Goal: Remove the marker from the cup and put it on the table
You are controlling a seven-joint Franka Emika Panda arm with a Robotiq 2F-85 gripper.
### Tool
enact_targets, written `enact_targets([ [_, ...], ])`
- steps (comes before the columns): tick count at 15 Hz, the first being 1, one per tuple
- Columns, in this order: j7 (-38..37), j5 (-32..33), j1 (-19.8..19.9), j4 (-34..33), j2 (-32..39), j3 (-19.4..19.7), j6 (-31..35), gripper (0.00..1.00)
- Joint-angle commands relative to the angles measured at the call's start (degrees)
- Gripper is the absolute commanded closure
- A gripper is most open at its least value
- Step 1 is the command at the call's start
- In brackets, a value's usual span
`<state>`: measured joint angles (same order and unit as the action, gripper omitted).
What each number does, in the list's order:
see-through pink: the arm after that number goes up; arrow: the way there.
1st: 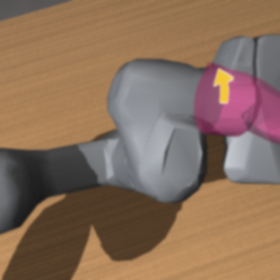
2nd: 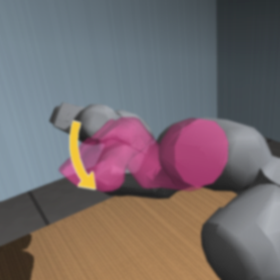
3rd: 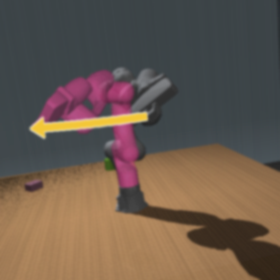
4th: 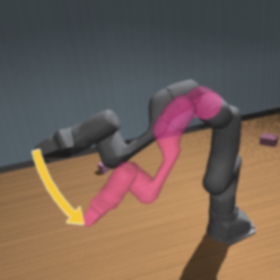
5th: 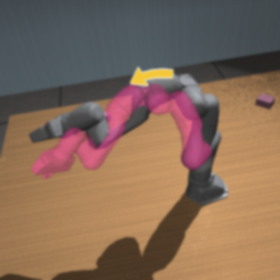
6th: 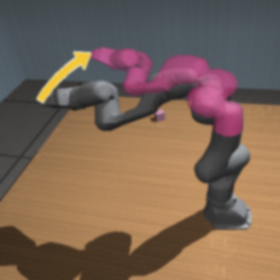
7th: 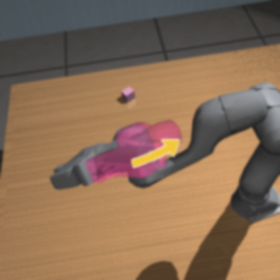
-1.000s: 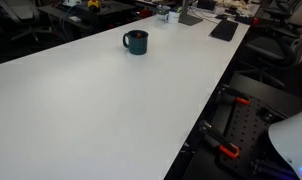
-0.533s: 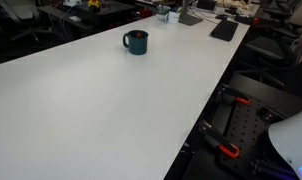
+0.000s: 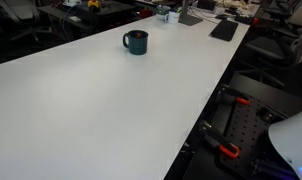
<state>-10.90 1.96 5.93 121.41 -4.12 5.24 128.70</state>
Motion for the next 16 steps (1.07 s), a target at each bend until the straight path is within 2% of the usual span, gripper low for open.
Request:
enact_targets([
  [1, 1.6, -4.0, 0.7, -8.1, 8.3, 1.2, 0.2, 0.00],
  [5, 1.6, -7.2, 1.6, -16.1, 16.8, 1.6, 0.5, 0.00],
  [9, 4.3, -13.4, 3.6, -23.8, 25.3, 0.6, -2.5, 0.00],
  [16, 5.6, -17.3, 5.4, -36.2, 35.1, -0.7, -14.2, 0.00],
])
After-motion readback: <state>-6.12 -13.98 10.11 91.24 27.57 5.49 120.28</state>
